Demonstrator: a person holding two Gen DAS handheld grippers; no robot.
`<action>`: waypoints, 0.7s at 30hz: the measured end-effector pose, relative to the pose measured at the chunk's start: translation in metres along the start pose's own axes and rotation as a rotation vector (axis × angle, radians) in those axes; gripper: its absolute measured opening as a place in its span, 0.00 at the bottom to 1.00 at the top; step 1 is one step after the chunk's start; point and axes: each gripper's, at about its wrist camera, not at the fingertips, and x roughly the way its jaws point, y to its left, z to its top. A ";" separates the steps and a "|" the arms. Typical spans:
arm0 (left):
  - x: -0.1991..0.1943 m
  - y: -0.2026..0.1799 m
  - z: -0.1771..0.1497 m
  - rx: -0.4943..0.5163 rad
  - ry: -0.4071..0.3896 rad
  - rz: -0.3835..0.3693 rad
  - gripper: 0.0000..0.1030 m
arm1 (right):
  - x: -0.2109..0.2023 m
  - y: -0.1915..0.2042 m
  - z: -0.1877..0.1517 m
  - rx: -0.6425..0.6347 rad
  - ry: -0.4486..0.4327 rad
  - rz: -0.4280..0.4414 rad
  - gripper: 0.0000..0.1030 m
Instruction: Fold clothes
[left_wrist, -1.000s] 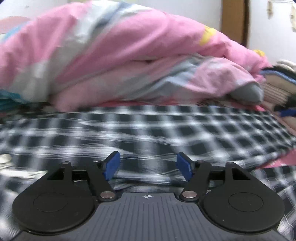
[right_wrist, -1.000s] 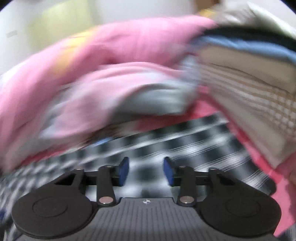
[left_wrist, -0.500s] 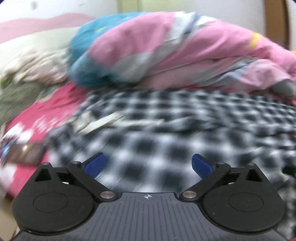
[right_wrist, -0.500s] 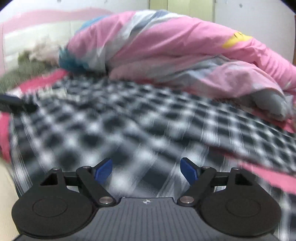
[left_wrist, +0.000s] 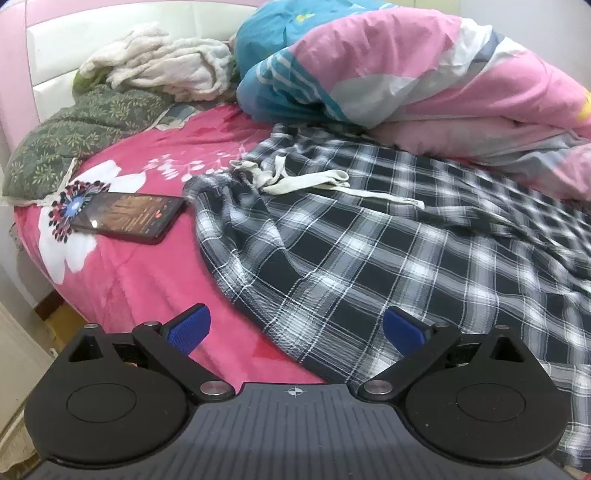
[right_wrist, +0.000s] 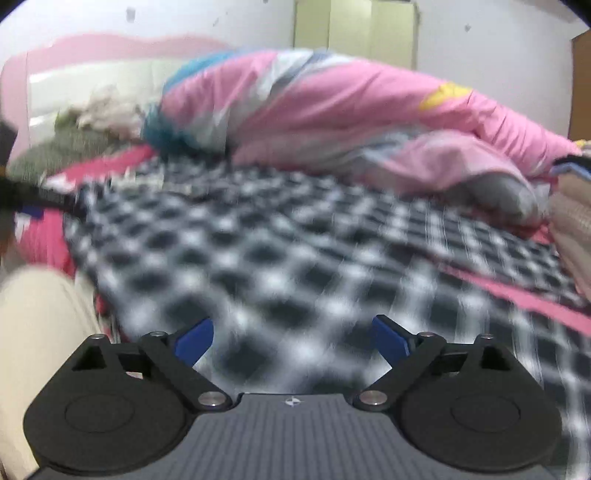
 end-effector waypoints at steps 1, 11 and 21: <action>0.001 0.001 -0.001 0.000 0.000 0.002 0.98 | 0.006 0.004 0.006 0.000 -0.011 0.003 0.92; 0.016 0.013 -0.005 -0.014 0.024 0.008 0.99 | 0.070 0.065 0.004 -0.191 0.103 -0.042 0.94; 0.024 0.025 -0.010 -0.062 0.052 -0.026 0.99 | 0.038 0.071 0.033 -0.231 -0.011 -0.012 1.00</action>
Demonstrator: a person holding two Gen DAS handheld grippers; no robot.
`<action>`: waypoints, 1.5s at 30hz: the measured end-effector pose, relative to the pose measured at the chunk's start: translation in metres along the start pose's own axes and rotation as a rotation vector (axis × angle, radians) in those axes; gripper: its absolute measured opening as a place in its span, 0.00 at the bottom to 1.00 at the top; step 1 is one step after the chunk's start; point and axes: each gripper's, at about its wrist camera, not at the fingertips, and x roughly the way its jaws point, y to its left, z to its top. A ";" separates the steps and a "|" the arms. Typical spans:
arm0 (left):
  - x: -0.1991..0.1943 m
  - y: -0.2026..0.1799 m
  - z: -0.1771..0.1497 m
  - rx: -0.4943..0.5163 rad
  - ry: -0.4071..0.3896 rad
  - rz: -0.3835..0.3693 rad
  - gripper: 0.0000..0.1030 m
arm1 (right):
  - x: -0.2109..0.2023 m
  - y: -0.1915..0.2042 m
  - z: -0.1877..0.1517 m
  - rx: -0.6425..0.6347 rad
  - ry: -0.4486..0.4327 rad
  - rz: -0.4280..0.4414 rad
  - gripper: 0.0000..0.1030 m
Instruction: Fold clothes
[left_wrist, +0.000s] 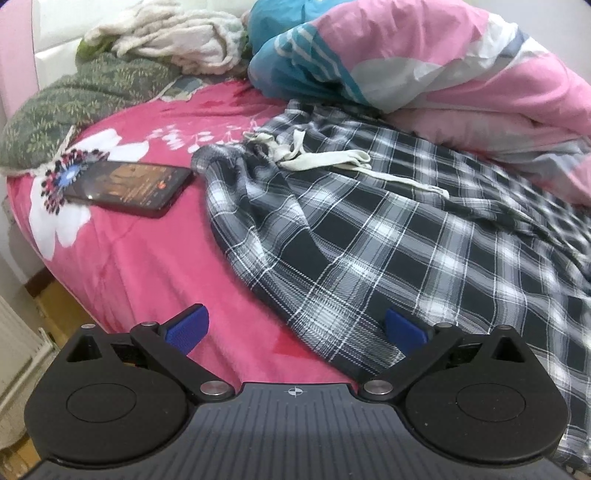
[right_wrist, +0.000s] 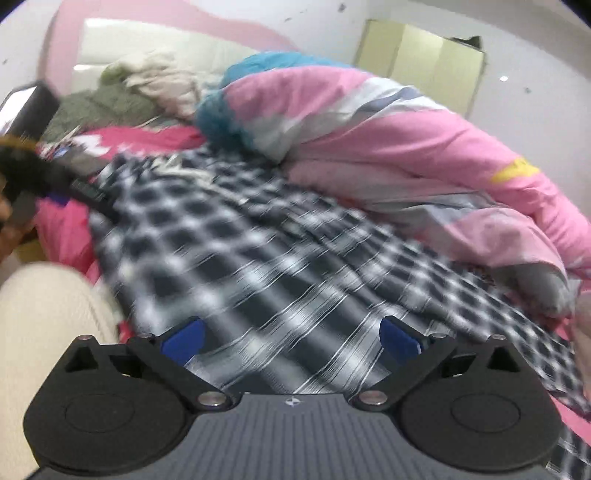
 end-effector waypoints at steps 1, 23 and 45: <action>0.000 0.001 0.000 -0.002 -0.001 -0.002 0.99 | 0.004 -0.003 0.003 0.023 0.003 -0.006 1.00; 0.011 0.008 0.003 -0.032 0.018 -0.030 1.00 | 0.097 -0.028 -0.005 0.382 0.258 -0.048 1.00; 0.000 0.022 0.006 -0.124 -0.066 -0.007 1.00 | 0.074 -0.041 -0.007 0.360 0.139 -0.013 1.00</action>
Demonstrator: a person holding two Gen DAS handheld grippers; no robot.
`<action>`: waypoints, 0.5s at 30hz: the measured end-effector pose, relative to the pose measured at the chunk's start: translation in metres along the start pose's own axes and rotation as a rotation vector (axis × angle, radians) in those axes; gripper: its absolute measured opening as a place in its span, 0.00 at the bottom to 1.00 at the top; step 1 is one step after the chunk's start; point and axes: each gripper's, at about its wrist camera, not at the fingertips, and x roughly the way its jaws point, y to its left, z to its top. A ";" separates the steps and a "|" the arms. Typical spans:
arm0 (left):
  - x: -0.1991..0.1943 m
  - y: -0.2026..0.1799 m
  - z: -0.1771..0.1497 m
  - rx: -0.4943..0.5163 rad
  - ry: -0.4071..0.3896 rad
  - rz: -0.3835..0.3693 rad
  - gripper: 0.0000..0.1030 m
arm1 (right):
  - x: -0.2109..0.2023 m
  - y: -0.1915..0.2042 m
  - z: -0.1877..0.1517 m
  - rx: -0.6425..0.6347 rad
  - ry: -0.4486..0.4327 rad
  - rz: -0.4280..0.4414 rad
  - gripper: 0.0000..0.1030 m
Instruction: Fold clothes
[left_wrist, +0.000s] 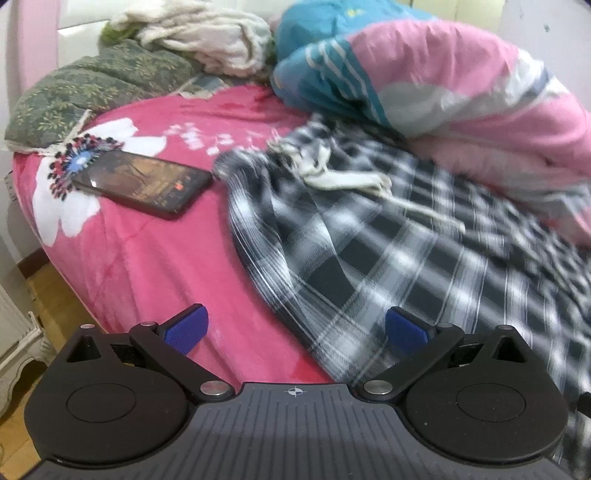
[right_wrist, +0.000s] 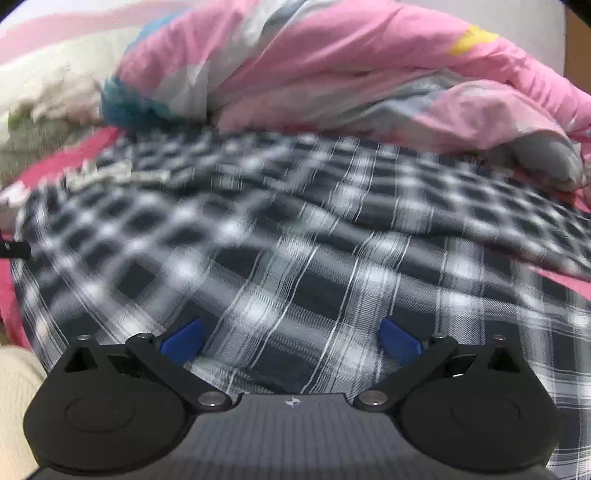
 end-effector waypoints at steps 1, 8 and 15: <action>-0.001 0.001 0.002 -0.006 -0.012 0.002 1.00 | -0.004 -0.002 0.002 0.009 -0.031 0.021 1.00; -0.008 0.011 0.019 -0.041 -0.066 0.025 0.99 | -0.013 -0.008 0.012 0.042 -0.124 0.213 0.79; -0.011 0.015 0.032 -0.008 -0.074 0.049 0.93 | -0.011 -0.009 0.010 0.065 -0.124 0.424 0.46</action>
